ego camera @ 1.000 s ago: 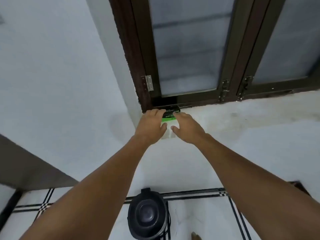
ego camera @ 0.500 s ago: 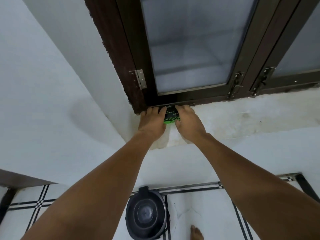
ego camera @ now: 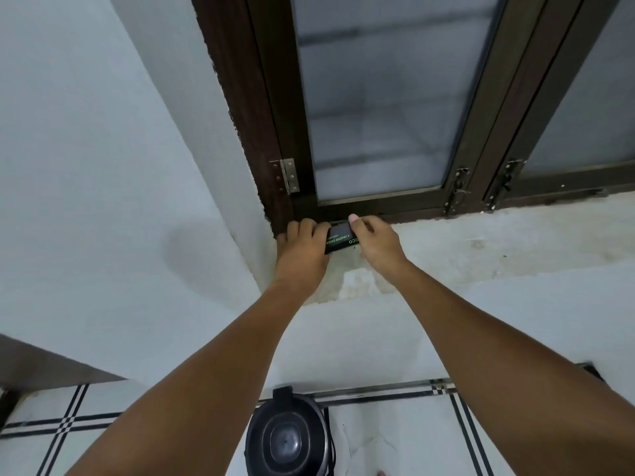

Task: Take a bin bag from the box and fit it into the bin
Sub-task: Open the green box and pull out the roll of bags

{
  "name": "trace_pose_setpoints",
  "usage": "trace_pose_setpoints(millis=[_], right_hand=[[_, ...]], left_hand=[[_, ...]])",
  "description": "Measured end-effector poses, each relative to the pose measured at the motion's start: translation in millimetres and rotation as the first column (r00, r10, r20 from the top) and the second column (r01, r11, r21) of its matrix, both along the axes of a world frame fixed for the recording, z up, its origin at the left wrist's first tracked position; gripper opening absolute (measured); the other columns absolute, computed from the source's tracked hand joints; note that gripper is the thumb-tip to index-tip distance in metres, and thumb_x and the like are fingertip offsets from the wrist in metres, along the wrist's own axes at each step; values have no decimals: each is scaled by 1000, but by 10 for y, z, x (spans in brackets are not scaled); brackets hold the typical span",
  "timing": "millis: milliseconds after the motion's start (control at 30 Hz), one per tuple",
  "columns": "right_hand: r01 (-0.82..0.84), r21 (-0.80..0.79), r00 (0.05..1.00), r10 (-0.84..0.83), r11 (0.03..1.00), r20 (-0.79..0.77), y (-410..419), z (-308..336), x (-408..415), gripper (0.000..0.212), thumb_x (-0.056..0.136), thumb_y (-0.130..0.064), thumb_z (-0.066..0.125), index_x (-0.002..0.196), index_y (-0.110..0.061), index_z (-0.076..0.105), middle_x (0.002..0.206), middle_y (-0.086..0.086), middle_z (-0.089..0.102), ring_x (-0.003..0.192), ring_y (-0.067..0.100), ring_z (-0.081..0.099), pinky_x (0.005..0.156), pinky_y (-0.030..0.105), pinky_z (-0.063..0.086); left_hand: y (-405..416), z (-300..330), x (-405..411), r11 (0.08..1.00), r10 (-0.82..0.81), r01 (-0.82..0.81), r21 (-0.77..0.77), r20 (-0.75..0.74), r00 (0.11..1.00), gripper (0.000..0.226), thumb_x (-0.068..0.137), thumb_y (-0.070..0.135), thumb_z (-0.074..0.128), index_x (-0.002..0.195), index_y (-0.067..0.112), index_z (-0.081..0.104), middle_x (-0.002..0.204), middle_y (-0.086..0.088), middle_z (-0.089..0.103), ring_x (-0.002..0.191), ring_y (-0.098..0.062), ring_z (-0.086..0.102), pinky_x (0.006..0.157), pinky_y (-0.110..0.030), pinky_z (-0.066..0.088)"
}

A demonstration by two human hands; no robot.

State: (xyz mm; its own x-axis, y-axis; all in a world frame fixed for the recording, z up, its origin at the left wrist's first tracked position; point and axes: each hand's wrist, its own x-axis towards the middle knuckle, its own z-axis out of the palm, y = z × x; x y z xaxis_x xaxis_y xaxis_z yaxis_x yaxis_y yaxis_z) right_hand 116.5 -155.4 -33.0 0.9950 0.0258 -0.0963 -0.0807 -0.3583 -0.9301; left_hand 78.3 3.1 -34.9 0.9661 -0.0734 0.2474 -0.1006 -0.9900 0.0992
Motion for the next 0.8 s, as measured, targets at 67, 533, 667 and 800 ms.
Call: trace_pose_setpoints(millis=[67, 533, 667, 800], right_hand=[[10, 75, 998, -5, 997, -60, -7, 120, 3, 36, 103, -48, 50, 121, -19, 61, 113, 5, 65, 103, 20, 65, 76, 30, 61], [106, 482, 994, -87, 870, -61, -144, 469, -53, 23, 89, -4, 65, 110, -12, 68, 101, 5, 71, 86, 16, 69, 66, 30, 62], [120, 517, 993, -102, 848, -63, -217, 389, -78, 21, 86, 2, 69, 88, -13, 55, 100, 13, 61, 84, 20, 68, 74, 35, 62], [172, 678, 984, -91, 714, -155, -283, 342, -98, 32, 95, -12, 69, 81, -15, 42, 96, 16, 62, 88, 23, 69, 74, 43, 63]], left_hand=[[-21, 74, -63, 999, 6, -4, -33, 55, 998, 50, 97, 29, 64, 144, 25, 48, 138, -4, 51, 124, -27, 44, 106, -43, 41], [-194, 390, 18, -47, 165, -414, -909, -416, 894, 54, 92, 54, 63, 134, 22, 52, 131, -8, 60, 109, -31, 67, 86, -44, 62], [-175, 404, 46, -356, -2, -427, -832, -456, 890, 49, 93, 40, 73, 129, 12, 57, 121, -13, 69, 87, -29, 75, 61, -28, 62], [-205, 401, 30, -407, -17, -406, -818, -437, 899, 44, 93, 38, 73, 129, 17, 61, 116, -7, 69, 98, -27, 72, 74, -32, 63]])
